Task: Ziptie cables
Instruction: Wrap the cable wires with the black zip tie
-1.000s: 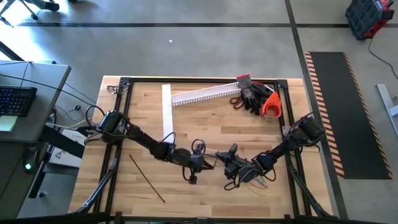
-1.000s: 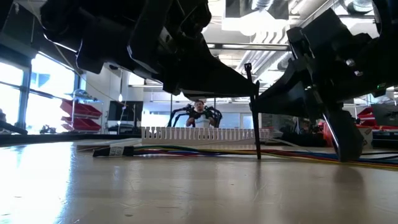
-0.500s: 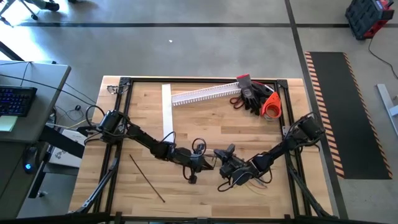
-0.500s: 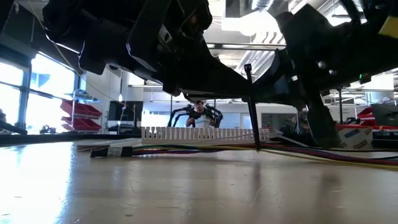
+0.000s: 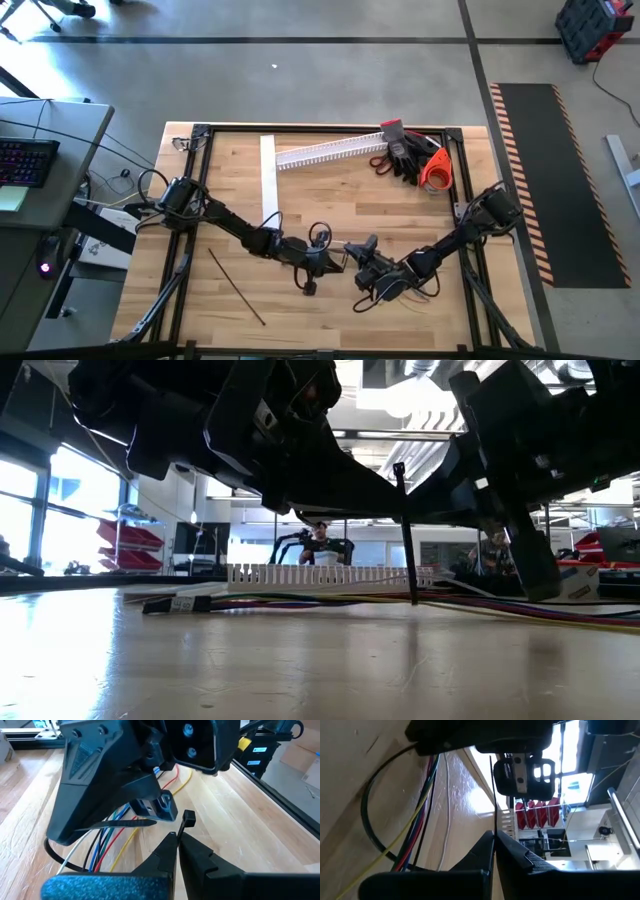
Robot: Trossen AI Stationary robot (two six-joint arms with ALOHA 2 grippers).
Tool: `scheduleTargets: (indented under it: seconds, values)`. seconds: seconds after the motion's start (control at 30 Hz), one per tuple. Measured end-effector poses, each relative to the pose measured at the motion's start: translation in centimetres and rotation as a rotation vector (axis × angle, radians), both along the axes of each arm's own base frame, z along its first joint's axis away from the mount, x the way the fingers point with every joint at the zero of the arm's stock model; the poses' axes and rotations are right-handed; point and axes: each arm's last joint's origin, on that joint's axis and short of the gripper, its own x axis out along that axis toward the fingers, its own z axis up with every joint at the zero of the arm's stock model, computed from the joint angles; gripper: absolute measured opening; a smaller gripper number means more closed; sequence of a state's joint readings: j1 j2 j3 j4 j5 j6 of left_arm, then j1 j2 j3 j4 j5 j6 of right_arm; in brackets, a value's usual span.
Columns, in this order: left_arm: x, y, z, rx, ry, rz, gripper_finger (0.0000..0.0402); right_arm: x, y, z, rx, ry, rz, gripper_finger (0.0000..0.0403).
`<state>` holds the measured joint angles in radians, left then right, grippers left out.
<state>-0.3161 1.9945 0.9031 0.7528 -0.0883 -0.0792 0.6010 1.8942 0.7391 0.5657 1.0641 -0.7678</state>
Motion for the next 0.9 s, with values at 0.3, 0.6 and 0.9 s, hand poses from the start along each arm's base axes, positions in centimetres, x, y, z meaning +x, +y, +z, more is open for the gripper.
scheduleTargets:
  seconds: [0.3,0.6,0.9]
  values:
    - [0.0,0.0,0.0,-0.007,0.001,0.004,0.0000,0.1,0.1,-0.2,-0.001,-0.008,0.006,0.0000]
    - [0.0,0.0,0.0,-0.013,0.005,0.007,0.0000,1.4,1.3,-1.2,-0.058,0.006,-0.013,0.0000]
    - [0.0,0.0,-0.1,-0.012,0.010,0.006,0.0000,0.3,1.6,-1.4,-0.084,-0.029,-0.068,0.0000]
